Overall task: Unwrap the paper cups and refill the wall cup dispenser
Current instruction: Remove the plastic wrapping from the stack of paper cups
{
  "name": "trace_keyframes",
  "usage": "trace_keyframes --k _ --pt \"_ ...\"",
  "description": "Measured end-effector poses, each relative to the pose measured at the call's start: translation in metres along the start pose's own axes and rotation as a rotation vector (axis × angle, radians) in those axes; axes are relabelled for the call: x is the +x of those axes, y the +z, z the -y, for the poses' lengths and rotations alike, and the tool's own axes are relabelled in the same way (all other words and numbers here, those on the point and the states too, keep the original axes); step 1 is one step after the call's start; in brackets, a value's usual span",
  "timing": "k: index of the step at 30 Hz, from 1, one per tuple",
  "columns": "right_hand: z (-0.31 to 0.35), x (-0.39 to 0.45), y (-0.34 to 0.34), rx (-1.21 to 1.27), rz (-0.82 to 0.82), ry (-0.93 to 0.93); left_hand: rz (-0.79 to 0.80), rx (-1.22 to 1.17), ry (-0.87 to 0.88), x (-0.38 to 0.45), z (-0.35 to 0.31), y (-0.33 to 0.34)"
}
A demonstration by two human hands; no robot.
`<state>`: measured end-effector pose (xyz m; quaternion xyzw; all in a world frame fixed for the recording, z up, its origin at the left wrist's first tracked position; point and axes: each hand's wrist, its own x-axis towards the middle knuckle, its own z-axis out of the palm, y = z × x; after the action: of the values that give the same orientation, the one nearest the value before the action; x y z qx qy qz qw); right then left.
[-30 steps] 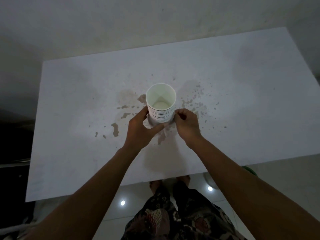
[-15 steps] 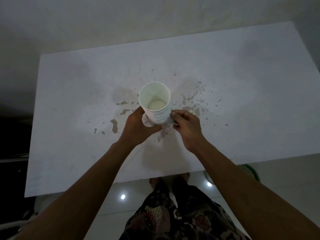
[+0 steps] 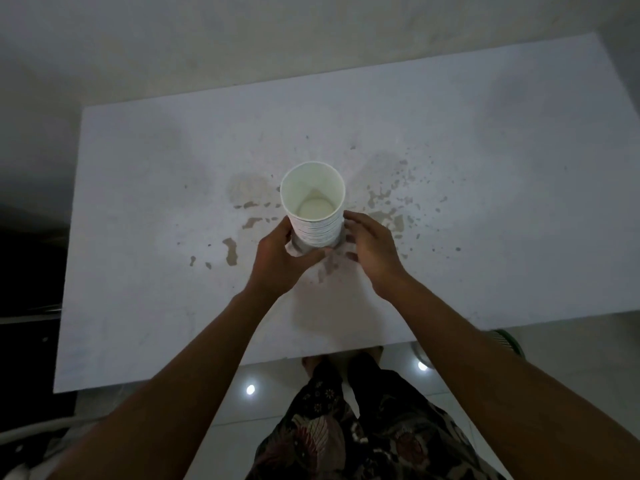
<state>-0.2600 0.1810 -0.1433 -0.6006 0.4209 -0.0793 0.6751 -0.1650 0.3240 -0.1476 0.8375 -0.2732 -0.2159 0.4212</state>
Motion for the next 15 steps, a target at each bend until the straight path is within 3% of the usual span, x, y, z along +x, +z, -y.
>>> trace_keyframes --k 2,7,11,15 --pt "0.0 -0.004 -0.001 0.13 0.053 0.111 0.011 -0.002 -0.034 0.0 0.004 0.004" --pt "-0.005 -0.001 0.0 0.185 0.021 0.084 0.044 0.028 -0.039 0.003 0.001 0.004" --pt "-0.028 0.005 0.001 -0.15 -0.038 0.012 -0.093 -0.03 0.062 -0.004 -0.015 -0.004" --pt "-0.039 0.009 0.008 -0.425 -0.124 -0.103 -0.104 -0.028 0.067 -0.005 -0.024 -0.003"
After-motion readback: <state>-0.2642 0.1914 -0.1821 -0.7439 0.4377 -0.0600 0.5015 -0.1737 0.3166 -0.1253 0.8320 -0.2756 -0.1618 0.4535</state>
